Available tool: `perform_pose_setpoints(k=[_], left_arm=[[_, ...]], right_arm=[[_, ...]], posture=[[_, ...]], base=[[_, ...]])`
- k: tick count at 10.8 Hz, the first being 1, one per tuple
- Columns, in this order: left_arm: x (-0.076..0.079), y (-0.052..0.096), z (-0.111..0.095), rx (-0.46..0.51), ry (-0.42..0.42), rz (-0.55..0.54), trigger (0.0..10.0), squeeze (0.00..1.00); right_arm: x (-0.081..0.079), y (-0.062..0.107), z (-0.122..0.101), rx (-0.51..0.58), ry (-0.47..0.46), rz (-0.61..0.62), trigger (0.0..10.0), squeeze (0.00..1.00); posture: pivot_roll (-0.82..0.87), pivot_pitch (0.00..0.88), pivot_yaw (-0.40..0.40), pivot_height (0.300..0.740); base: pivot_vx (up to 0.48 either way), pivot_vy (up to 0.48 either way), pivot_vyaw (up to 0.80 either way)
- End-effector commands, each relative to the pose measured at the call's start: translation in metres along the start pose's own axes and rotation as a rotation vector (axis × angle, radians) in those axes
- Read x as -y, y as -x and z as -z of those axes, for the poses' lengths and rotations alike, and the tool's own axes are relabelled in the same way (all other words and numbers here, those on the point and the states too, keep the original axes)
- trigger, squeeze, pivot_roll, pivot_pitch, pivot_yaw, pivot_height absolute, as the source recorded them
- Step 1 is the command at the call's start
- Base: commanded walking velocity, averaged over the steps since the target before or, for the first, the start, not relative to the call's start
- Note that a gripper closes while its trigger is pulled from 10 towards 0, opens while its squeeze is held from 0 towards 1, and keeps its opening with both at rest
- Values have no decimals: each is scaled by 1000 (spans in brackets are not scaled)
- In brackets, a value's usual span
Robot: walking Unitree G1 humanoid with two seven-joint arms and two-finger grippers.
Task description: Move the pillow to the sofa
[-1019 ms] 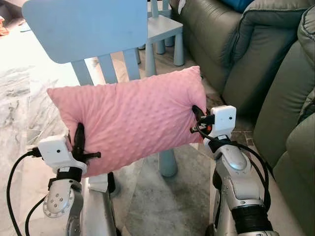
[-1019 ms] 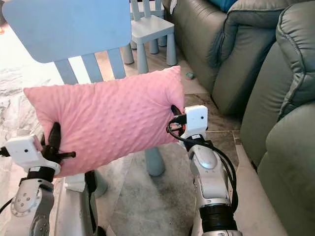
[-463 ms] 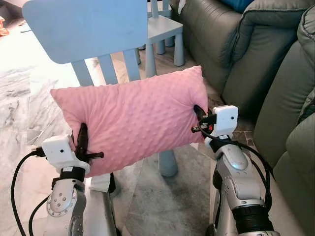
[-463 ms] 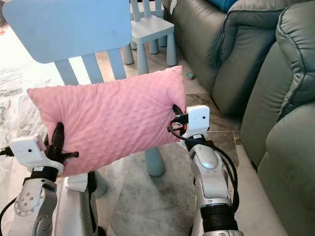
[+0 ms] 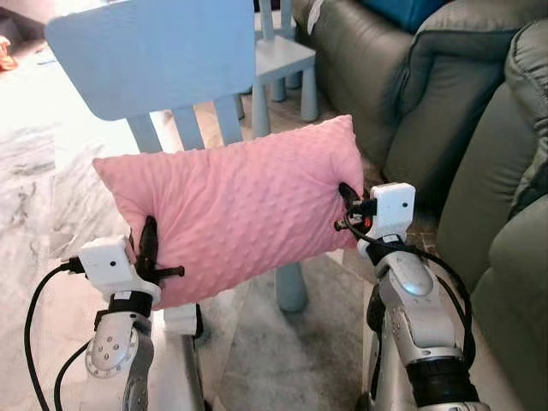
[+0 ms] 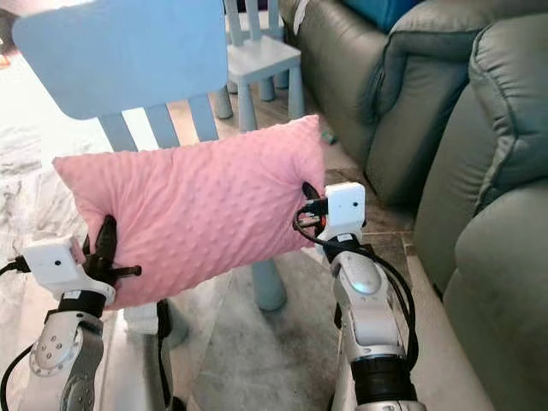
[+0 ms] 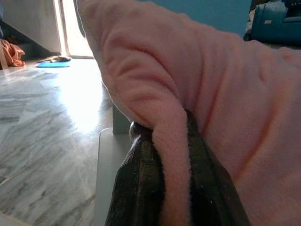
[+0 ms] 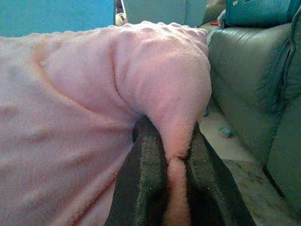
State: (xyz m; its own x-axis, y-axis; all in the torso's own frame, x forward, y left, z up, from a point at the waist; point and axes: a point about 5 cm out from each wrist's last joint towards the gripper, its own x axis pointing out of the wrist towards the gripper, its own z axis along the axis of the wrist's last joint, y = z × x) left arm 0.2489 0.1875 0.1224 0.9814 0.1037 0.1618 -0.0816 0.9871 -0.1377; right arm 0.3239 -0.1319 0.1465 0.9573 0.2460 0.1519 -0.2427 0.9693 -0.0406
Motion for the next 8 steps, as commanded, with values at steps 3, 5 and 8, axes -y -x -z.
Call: perform_pose_setpoints(k=[3,5,8], left_arm=[[-5,-1,-2,10,-14,-4,0,0],[-5,-1,-2,9,-15,-1,0,0],[-5,-2,-2,8,-15,3,0,0]], right_arm=[[-4,-3,-9,24,36,-2,8667,0],[-4,-4,-8,19,64,3,10000,0],[-4,-5,-9,18,100,27,10000,0]], posture=[[-203,0,94,370],[-204,0,97,370],[-204,0,101,370]], base=[[0,0,0],[0,0,0],[0,0,0]])
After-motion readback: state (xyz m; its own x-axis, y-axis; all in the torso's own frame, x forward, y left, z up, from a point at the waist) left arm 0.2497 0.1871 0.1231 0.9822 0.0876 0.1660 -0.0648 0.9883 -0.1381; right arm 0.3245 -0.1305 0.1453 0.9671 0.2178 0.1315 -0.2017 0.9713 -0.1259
